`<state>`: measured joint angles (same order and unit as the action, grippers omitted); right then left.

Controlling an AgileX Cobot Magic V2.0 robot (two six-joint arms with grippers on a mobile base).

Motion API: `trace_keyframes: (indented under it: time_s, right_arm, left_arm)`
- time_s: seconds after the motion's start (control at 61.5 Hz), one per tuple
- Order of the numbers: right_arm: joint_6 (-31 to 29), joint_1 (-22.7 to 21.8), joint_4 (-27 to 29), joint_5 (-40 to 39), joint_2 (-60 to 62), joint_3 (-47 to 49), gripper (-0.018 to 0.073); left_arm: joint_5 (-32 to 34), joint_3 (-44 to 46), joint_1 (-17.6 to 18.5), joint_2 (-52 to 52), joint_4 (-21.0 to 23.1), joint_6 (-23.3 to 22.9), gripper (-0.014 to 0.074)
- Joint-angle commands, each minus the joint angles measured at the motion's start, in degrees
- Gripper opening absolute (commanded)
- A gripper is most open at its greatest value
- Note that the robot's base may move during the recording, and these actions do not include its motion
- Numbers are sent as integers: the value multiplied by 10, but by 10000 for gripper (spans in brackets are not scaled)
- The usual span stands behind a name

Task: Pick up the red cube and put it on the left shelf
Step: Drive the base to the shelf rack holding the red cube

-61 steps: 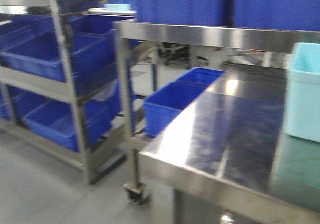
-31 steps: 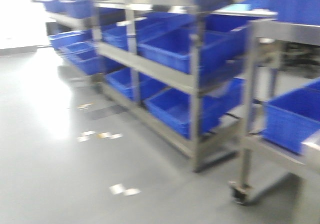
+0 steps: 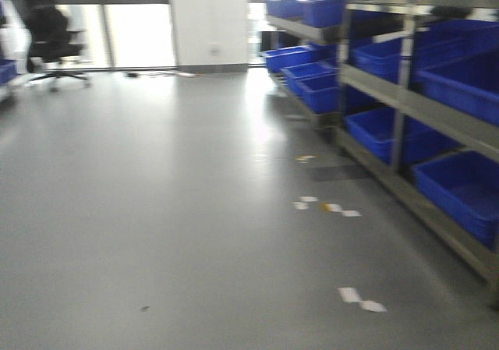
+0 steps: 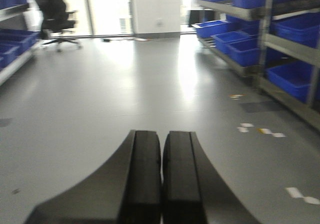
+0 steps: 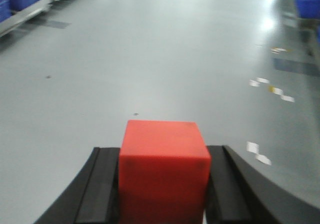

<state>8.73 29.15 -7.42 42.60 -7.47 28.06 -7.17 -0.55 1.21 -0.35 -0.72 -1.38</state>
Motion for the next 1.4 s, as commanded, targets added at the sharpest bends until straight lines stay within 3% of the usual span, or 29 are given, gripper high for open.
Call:
trace_keyframes:
  time_s: [0.0,1.383]
  right_arm:
    - [-5,-2,-11,-51,-7,15,41]
    - [-5,-2,-11,-51,-7,15,41]
  left_arm:
    - [49,-13,1,-8,4,0,102]
    - [49,-13,1,-8,4,0,102]
